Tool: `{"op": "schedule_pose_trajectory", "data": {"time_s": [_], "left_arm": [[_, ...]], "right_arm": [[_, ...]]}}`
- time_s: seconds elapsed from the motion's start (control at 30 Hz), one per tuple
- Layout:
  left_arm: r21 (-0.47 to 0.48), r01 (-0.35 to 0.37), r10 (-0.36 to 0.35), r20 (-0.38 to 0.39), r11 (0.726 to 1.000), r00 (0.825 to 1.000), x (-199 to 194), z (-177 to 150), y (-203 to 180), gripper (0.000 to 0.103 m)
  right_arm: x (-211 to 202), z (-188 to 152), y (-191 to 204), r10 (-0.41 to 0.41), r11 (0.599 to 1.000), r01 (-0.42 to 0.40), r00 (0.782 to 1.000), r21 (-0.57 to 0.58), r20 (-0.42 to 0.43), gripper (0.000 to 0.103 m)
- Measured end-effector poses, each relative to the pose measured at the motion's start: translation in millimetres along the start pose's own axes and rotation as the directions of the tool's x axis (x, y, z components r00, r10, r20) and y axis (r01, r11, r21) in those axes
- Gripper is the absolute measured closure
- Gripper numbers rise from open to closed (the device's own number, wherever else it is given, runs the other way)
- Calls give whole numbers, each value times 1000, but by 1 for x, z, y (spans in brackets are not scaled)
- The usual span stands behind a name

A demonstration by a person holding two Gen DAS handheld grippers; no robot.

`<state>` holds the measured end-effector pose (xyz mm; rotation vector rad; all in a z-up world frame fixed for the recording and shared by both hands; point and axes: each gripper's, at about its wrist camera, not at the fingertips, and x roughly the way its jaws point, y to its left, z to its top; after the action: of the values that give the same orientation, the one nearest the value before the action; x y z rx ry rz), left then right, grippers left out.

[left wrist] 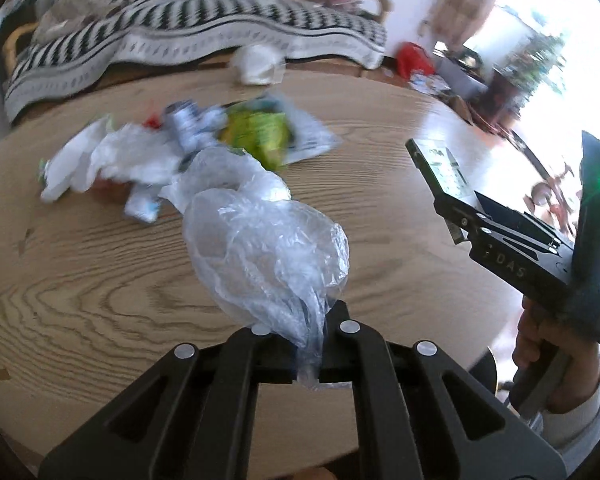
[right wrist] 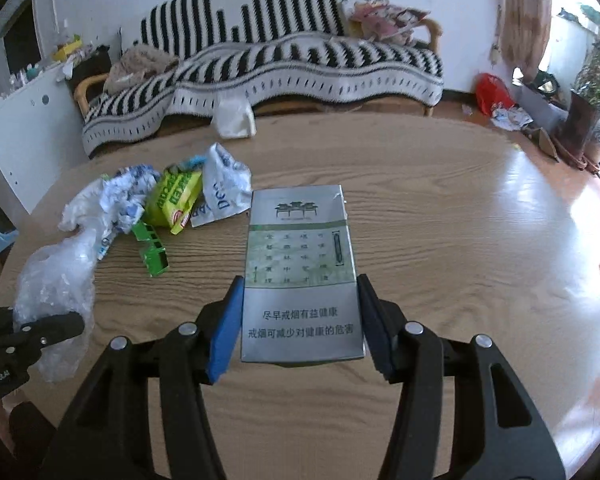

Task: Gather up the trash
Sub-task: 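Carry the plastic bag and cigarette pack with both tools over the black bin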

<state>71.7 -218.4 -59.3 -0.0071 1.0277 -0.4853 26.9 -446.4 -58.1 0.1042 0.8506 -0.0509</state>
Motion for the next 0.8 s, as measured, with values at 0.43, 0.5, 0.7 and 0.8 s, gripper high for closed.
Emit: {"op": "schedule_pose_trajectory", "data": {"time_s": [0.43, 0.5, 0.7, 0.8], "left_arm": [[339, 318, -241, -250, 885, 938, 37, -111, -245, 99], [356, 348, -237, -321, 867, 917, 60, -136, -267, 99], [375, 411, -192, -500, 831, 844, 129, -209, -311, 99], [387, 425, -178, -532, 819, 828, 144, -219, -317, 99]], "right_arm": [[-160, -150, -182, -161, 936, 156, 987, 316, -10, 49], [-160, -191, -208, -159, 907, 176, 984, 383, -74, 49], [-128, -297, -252, -89, 826, 213, 964, 522, -252, 49], [-127, -318, -263, -79, 804, 223, 959, 551, -273, 49]]}}
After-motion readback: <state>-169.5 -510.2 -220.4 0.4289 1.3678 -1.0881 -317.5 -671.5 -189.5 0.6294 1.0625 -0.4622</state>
